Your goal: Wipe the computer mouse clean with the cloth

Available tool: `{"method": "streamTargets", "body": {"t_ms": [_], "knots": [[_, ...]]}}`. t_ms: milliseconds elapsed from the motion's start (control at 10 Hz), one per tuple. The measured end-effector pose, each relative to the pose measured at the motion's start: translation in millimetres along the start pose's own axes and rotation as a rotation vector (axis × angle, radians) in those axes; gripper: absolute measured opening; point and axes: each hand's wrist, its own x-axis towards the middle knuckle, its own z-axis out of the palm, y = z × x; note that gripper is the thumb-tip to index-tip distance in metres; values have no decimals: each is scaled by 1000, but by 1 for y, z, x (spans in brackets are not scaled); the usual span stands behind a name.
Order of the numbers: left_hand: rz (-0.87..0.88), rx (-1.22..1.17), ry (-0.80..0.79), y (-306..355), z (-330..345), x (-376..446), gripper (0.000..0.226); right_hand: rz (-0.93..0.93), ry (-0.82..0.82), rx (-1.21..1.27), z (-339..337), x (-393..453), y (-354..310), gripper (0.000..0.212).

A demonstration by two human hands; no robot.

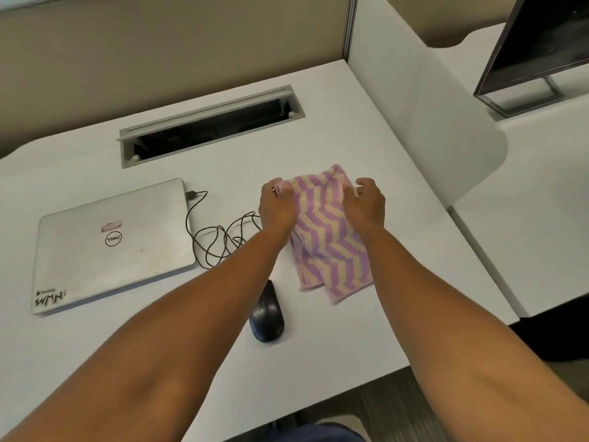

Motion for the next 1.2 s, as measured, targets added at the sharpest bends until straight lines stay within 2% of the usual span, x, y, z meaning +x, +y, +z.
{"method": "streamTargets", "body": {"t_ms": [100,200,300,500,700,800,1000,1100,1200], "knots": [[214,164,33,-7,4,-2,55,-208,184,-154,14,0,7,38],[450,403,-57,-23,13,-13,60,-476,221,-304,27,-3,19,36],[450,549,-221,-38,21,-22,61,-632,167,-401,39,-7,30,39],[491,789,-299,-61,22,-17,61,-641,-31,-499,49,-14,47,48],[448,867,-388,-50,16,-18,60,-554,-166,-551,50,-16,45,65],[443,802,-425,-35,9,-20,58,-535,-149,-529,45,-21,30,69],[515,693,-375,-12,-21,-29,54,-577,-113,-482,40,-34,-4,64],[551,678,-309,-2,-41,-32,53,-635,-88,-448,41,-42,-22,65],[562,699,-174,5,-65,-36,54,-661,-75,-422,46,-53,-48,56]]}}
